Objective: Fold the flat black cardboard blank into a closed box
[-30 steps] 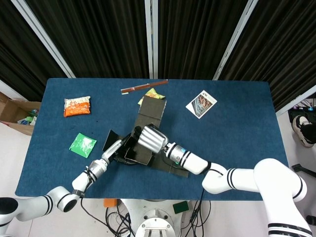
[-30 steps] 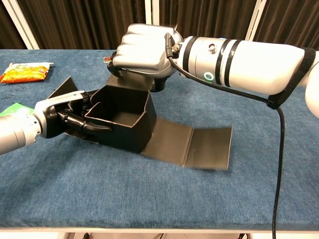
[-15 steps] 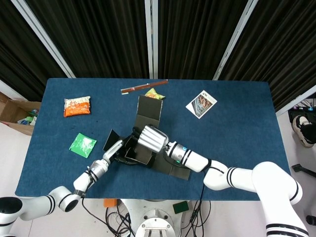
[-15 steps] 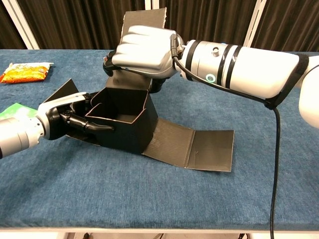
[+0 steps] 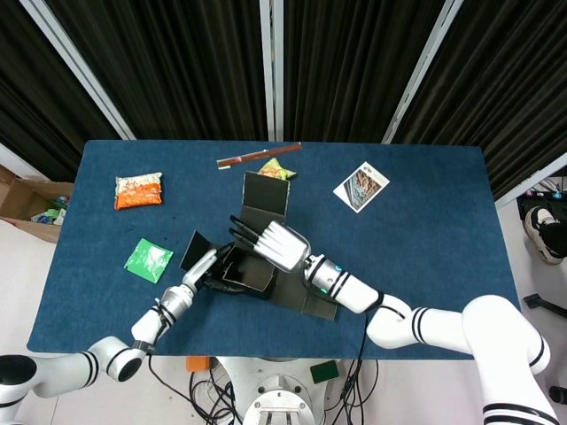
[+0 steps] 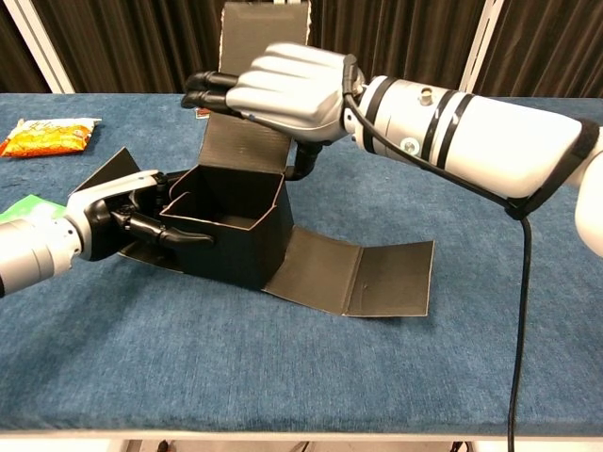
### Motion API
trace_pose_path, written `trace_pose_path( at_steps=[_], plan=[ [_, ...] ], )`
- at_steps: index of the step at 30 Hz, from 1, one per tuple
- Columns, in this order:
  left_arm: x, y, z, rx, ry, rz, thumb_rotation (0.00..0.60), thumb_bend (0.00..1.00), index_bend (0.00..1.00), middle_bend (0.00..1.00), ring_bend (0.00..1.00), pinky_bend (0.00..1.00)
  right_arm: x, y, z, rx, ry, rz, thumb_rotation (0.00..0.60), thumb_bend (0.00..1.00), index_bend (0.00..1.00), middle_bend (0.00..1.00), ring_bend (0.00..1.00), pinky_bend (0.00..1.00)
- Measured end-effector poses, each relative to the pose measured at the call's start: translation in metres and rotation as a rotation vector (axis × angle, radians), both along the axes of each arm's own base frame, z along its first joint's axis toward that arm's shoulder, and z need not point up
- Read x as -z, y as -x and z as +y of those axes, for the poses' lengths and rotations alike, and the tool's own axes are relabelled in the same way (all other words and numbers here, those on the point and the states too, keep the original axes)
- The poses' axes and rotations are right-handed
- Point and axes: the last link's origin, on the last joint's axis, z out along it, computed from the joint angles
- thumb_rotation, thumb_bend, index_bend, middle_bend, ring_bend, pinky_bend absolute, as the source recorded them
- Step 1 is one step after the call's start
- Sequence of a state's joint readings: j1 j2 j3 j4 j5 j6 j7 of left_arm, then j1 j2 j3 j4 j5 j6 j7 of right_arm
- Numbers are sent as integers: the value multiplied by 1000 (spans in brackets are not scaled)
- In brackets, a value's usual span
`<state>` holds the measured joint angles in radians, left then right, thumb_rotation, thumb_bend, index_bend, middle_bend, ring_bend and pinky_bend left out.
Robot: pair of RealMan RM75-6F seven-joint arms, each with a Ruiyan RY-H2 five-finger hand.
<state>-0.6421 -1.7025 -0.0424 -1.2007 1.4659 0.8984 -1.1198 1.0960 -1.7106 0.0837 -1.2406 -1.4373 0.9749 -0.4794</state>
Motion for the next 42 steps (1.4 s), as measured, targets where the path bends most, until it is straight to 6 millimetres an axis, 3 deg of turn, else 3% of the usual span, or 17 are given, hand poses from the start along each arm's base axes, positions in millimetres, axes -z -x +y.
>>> trace_pose_path(
  at_steps=[12, 18, 25, 31, 37, 42],
  plan=[
    [-9, 4, 1, -19, -29, 27, 600, 0, 204, 266, 636, 762, -10, 6, 4, 169, -116, -145, 600, 0, 0, 0, 648, 1000],
    [-20, 12, 1, -61, -56, 42, 600, 0, 206, 267, 636, 780, -32, 11, 4, 216, -141, -287, 600, 0, 0, 0, 650, 1000],
    [-41, 17, -4, -110, -93, 19, 600, 0, 214, 270, 638, 783, -77, 44, 9, 259, -83, -416, 600, 0, 0, 43, 656, 1000],
    [-63, 16, -6, -176, -89, -99, 600, 0, 216, 271, 637, 783, -107, 75, 22, 302, -80, -585, 600, 0, 0, 78, 668, 1000],
    [-85, 10, -7, -257, -61, -286, 600, 0, 215, 269, 634, 786, -131, 109, 38, 341, -83, -752, 600, 0, 0, 91, 669, 1000],
    [-101, 3, -6, -349, -10, -483, 600, 0, 215, 267, 634, 791, -139, 129, 45, 364, -98, -874, 600, 0, 0, 102, 675, 1000]
  ],
)
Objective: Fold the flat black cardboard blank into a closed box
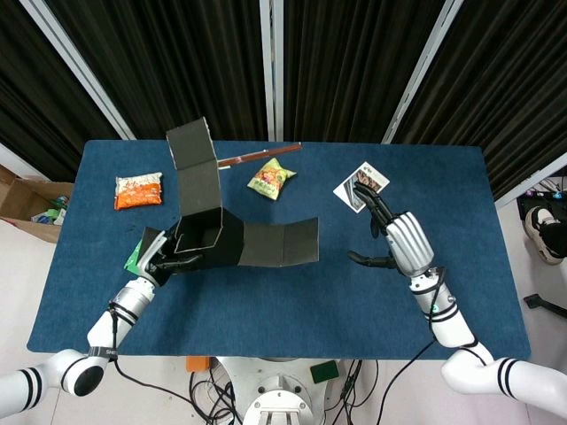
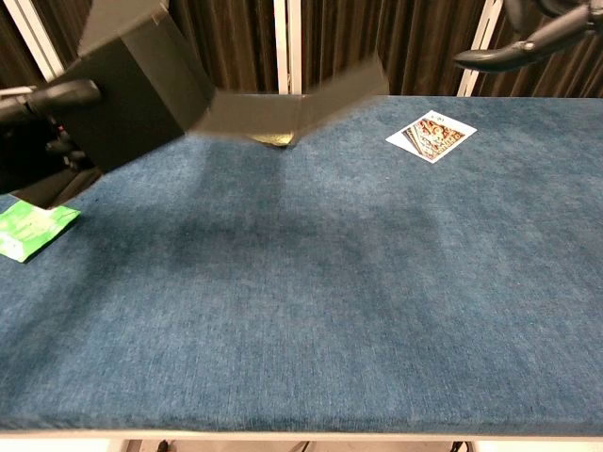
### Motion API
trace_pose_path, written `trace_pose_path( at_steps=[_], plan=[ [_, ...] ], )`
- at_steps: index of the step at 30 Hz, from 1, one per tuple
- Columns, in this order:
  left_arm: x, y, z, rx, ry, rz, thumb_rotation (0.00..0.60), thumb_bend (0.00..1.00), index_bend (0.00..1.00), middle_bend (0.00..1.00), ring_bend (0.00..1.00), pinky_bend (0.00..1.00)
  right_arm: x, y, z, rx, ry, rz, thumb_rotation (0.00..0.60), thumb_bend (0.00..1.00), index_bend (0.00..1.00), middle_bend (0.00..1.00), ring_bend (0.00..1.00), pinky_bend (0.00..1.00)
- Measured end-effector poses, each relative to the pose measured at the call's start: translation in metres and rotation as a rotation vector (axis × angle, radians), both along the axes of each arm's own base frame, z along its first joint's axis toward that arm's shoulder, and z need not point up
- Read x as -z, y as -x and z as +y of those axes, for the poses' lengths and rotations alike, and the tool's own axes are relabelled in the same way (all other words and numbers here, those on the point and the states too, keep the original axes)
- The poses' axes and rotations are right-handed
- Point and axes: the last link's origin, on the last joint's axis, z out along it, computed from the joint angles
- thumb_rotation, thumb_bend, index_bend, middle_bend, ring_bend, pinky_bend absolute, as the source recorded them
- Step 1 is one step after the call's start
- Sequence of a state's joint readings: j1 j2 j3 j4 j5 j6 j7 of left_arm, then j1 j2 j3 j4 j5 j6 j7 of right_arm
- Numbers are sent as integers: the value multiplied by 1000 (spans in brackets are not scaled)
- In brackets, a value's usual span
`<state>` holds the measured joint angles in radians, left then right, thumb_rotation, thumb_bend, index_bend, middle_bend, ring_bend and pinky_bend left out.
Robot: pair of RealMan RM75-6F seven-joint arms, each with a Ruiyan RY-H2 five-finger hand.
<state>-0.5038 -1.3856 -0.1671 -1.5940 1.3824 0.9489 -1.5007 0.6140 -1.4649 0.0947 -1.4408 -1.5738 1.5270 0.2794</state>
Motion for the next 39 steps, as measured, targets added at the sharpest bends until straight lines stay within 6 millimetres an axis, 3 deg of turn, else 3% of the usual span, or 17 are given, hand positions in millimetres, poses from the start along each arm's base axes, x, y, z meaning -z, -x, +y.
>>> trace_pose_path(
  at_steps=[3, 8, 13, 19, 23, 34, 39],
  plan=[
    [-8, -6, 1, -45, 27, -123, 600, 0, 215, 265, 634, 792, 7, 7, 2, 11, -10, -32, 600, 0, 0, 101, 675, 1000],
    [-15, -22, -1, -85, 86, -267, 600, 0, 214, 261, 634, 792, 27, -9, 3, -22, 4, -58, 600, 0, 0, 67, 675, 1000],
    [-14, -39, 0, -90, 154, -334, 600, 0, 207, 255, 634, 793, 50, -48, -1, -96, 80, -83, 600, 0, 0, 2, 675, 1000],
    [-16, -51, 1, -64, 195, -355, 600, 0, 204, 253, 634, 794, 69, -99, -13, -179, 191, -105, 600, 0, 0, 0, 673, 1000],
    [-15, -53, 0, -14, 212, -320, 600, 0, 203, 250, 634, 794, 70, -116, -17, -230, 235, -75, 600, 0, 0, 0, 673, 1000],
    [-7, -39, 2, 105, 230, -174, 600, 0, 204, 250, 634, 794, 47, -125, -21, -296, 290, 28, 600, 0, 0, 7, 673, 1000],
    [-4, -38, 3, 135, 224, -133, 600, 0, 204, 250, 634, 794, 46, -130, -20, -318, 280, 92, 600, 0, 0, 17, 672, 1000]
  ],
)
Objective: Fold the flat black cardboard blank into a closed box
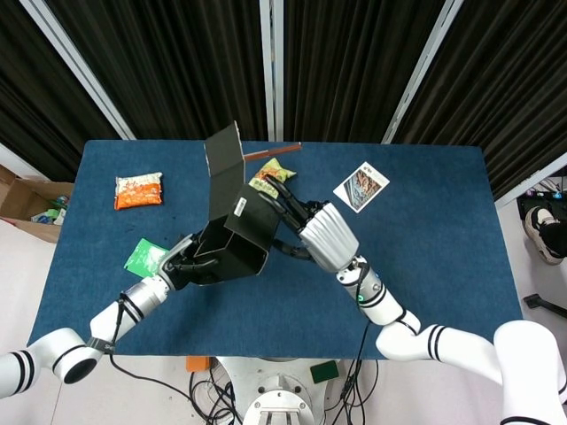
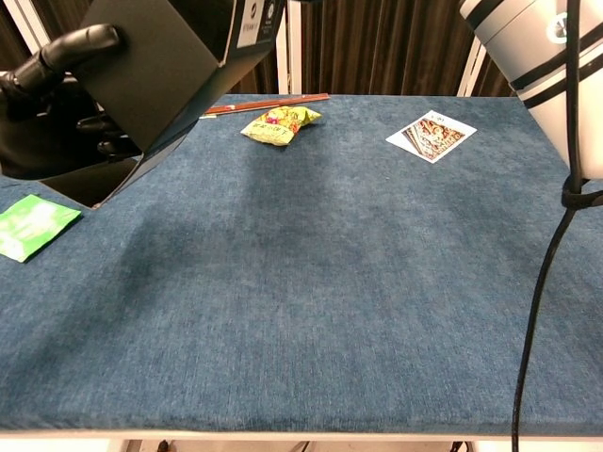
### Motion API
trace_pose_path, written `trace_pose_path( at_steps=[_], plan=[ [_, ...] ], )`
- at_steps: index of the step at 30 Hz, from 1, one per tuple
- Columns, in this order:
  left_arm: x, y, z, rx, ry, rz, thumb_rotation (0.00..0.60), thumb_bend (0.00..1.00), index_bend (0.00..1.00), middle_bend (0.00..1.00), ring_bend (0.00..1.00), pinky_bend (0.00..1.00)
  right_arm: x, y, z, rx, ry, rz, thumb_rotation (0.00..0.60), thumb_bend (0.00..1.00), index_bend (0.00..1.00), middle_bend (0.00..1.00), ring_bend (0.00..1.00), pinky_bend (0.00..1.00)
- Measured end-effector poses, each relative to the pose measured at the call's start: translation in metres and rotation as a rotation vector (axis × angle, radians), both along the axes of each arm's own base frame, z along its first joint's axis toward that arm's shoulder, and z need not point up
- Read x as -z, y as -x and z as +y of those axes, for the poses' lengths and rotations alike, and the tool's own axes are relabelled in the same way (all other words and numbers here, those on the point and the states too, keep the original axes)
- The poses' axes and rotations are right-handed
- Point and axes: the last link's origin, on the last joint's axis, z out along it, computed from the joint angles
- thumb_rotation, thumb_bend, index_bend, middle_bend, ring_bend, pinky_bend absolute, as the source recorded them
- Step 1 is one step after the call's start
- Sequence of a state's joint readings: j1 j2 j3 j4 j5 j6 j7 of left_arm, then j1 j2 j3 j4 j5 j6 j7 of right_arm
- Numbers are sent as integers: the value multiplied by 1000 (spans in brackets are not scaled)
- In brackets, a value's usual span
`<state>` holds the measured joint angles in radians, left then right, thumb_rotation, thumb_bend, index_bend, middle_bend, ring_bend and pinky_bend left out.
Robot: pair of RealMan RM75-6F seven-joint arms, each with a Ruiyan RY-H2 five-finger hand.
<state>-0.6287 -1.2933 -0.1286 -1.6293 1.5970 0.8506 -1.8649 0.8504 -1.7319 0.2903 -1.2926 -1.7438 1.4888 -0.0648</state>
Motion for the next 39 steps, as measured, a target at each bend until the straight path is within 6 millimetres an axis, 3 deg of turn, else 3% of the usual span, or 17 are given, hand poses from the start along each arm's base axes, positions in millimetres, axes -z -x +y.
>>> trace_pose_path(
  at_steps=[8, 18, 24, 32, 39],
  plan=[
    [4, 1, 3, 74, -45, 92, 600, 0, 204, 245, 634, 793, 11, -7, 7, -46, -21, 112, 600, 0, 7, 132, 676, 1000],
    [12, 4, 7, 177, -158, 262, 600, 0, 214, 244, 633, 791, 35, -9, 11, -88, -8, 242, 600, 0, 313, 356, 710, 1000],
    [27, 6, 8, 245, -242, 385, 600, 0, 215, 244, 633, 787, 55, 3, 7, -75, -16, 351, 600, 0, 332, 354, 711, 1000],
    [69, 12, 9, 263, -290, 510, 600, 0, 215, 244, 632, 787, 82, 24, 4, -73, -24, 453, 600, 0, 333, 344, 712, 1000],
    [90, 20, 9, 305, -313, 619, 600, 0, 215, 244, 633, 786, 106, 43, 4, -77, -32, 522, 600, 9, 333, 345, 716, 1000]
  ],
)
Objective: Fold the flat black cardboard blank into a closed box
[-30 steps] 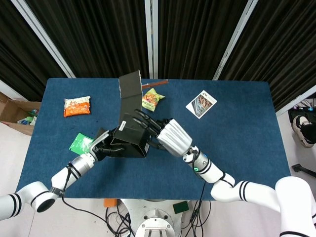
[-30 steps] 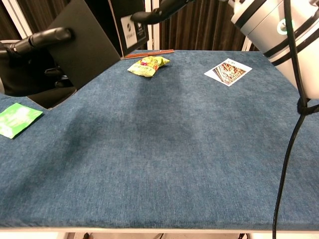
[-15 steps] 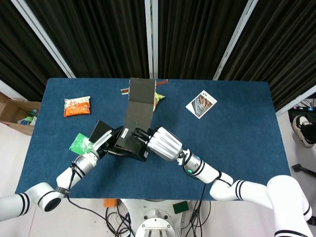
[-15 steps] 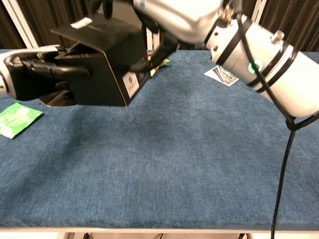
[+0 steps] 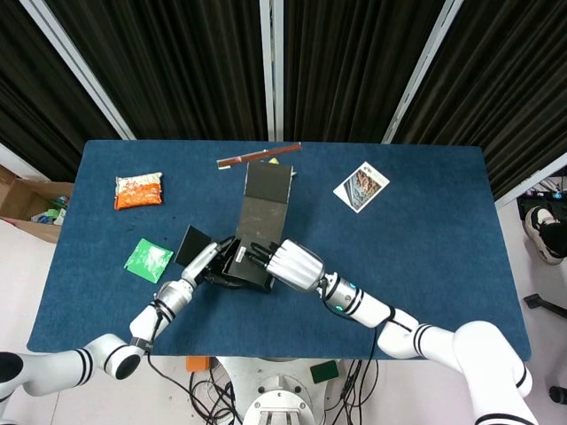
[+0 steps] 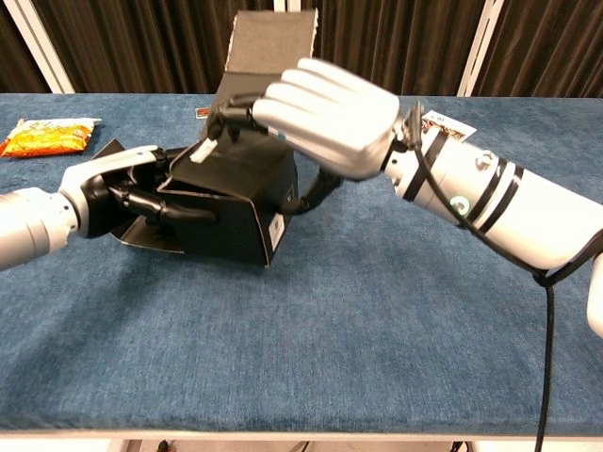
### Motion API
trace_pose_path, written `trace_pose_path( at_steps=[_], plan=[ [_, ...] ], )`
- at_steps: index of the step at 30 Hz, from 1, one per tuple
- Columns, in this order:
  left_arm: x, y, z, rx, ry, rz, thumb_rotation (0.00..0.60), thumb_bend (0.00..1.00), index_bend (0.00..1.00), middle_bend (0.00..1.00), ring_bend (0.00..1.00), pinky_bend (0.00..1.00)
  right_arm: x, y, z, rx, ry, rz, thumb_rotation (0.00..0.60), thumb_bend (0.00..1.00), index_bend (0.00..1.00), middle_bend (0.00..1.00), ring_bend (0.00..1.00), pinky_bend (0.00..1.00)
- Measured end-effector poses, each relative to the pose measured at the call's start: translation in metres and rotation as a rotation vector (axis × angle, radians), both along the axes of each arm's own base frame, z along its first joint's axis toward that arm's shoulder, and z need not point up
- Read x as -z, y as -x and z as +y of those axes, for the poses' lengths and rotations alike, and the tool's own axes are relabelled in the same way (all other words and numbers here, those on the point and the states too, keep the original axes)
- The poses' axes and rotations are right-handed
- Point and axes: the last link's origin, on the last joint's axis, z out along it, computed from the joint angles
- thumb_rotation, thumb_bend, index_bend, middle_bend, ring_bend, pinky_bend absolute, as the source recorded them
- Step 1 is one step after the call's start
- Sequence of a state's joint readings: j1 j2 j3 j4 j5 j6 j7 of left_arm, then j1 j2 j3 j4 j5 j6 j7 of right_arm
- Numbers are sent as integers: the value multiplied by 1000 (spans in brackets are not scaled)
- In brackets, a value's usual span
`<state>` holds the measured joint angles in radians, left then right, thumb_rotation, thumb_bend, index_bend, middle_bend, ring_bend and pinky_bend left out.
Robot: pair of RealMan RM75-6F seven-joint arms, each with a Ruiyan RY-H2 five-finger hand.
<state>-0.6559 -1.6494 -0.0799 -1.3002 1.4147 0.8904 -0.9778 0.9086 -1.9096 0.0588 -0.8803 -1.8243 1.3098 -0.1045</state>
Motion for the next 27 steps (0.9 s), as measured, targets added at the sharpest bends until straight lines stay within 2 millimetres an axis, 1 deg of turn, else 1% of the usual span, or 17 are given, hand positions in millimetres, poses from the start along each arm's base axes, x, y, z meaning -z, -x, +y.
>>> trace_pose_path(
  at_steps=[7, 18, 20, 25, 27],
  plan=[
    [10, 5, -1, 50, -57, 106, 600, 0, 212, 244, 633, 786, 15, 13, 1, -19, 7, 55, 600, 23, 337, 346, 721, 1000],
    [12, 5, -2, 44, -44, 154, 600, 0, 156, 227, 632, 787, 18, 16, 2, -48, 28, 42, 600, 37, 338, 342, 721, 1000],
    [12, 5, -3, 38, -38, 156, 600, 0, 151, 226, 632, 787, 17, 17, 2, -49, 32, 35, 600, 38, 339, 329, 721, 1000],
    [11, 4, -3, 34, -35, 159, 600, 0, 146, 224, 632, 787, 16, 16, 1, -48, 35, 7, 600, 45, 323, 256, 719, 1000],
    [12, 3, -3, 36, -32, 162, 600, 0, 145, 222, 632, 787, 16, 16, 2, -51, 37, -1, 600, 49, 320, 247, 719, 1000]
  ],
)
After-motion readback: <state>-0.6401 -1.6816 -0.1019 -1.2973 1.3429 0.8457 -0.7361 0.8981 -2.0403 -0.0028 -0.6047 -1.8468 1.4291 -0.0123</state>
